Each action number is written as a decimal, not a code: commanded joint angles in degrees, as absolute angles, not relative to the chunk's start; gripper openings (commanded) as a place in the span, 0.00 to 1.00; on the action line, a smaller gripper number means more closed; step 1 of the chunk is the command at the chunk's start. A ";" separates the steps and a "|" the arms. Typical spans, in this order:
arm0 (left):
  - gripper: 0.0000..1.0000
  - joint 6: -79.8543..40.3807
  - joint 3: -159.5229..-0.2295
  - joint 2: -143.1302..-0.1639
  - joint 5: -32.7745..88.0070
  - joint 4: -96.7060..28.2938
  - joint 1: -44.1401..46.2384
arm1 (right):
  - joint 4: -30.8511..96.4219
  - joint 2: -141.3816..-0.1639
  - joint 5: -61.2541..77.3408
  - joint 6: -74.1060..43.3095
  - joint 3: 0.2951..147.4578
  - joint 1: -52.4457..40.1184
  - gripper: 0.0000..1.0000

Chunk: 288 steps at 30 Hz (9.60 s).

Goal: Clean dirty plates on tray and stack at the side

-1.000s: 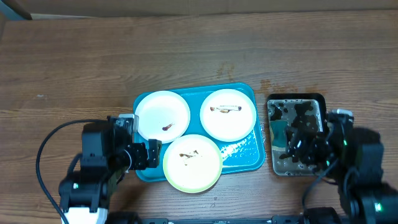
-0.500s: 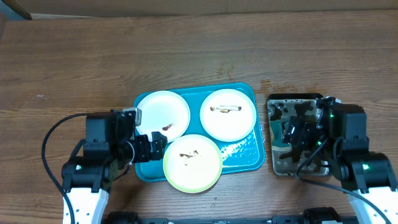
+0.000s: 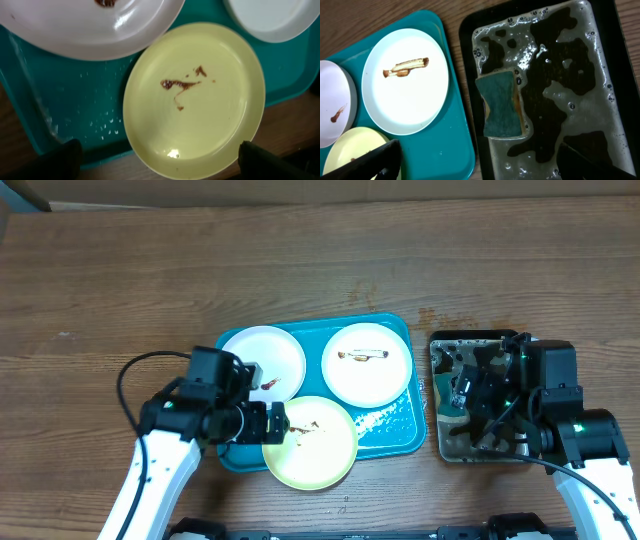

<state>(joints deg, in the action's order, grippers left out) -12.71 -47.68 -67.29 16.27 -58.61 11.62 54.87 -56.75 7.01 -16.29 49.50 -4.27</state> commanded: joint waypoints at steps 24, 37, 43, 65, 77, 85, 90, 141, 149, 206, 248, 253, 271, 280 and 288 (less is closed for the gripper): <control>0.69 -19.97 -48.90 -83.70 14.87 -61.10 12.58 | 54.81 -56.40 6.48 -16.34 51.51 -4.38 1.00; 0.56 -20.01 -48.86 -90.08 13.58 -59.66 12.58 | 54.85 -56.40 6.48 -16.34 51.51 -4.38 1.00; 0.39 -20.40 -48.86 -90.43 13.58 -58.39 12.58 | 54.83 -56.40 6.48 -16.34 51.51 -4.38 1.00; 0.04 -20.43 -48.86 -90.43 13.80 -52.71 12.56 | 54.68 -56.69 5.82 -16.32 51.51 -4.38 1.00; 0.04 -19.70 -48.86 -90.43 14.00 -47.94 12.58 | 58.85 -64.27 4.51 -14.48 58.13 -4.38 0.96; 0.04 -19.73 -48.86 -90.43 14.68 -48.14 12.58 | 59.48 -77.69 3.42 -13.52 59.81 -4.38 0.75; 0.04 -19.73 -48.86 -90.43 14.68 -48.21 12.58 | 57.23 -84.97 2.98 -13.54 59.79 -4.38 0.53; 0.04 -19.75 -48.86 -90.43 14.66 -47.92 12.58 | 53.23 -95.39 -1.43 -15.51 53.95 -4.54 0.14; 0.04 -19.73 -48.86 -90.43 14.66 -47.94 12.58 | 53.17 -95.39 -1.19 -16.78 53.95 -4.56 0.04; 0.04 -19.73 -48.86 -90.43 18.72 -46.98 15.46 | 31.29 -102.74 21.32 -33.06 63.72 -44.18 0.04; 0.04 -19.77 -48.88 -90.41 17.41 -47.64 15.35 | 53.69 -105.60 -5.08 -43.35 63.88 -41.39 0.04; 0.04 -19.77 -48.93 -90.41 18.70 -46.96 15.35 | 53.60 -100.86 -4.73 -39.00 63.90 -41.41 0.04; 0.55 -19.75 -48.86 -90.56 29.36 -40.60 20.14 | 54.61 -99.96 -4.38 -38.74 63.86 -41.39 0.04; 0.58 -22.65 -48.86 -90.74 23.77 -36.64 27.94 | 54.92 -99.96 -4.21 -38.74 63.86 -41.39 0.04; 0.57 -25.56 -48.86 -90.76 19.88 -35.48 32.21 | 55.02 -99.96 -3.95 -38.74 63.86 -41.39 0.04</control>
<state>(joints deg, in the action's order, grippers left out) -23.42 -48.36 -90.06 23.07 -35.62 30.98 54.96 -101.34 -3.42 -38.98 64.38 -41.39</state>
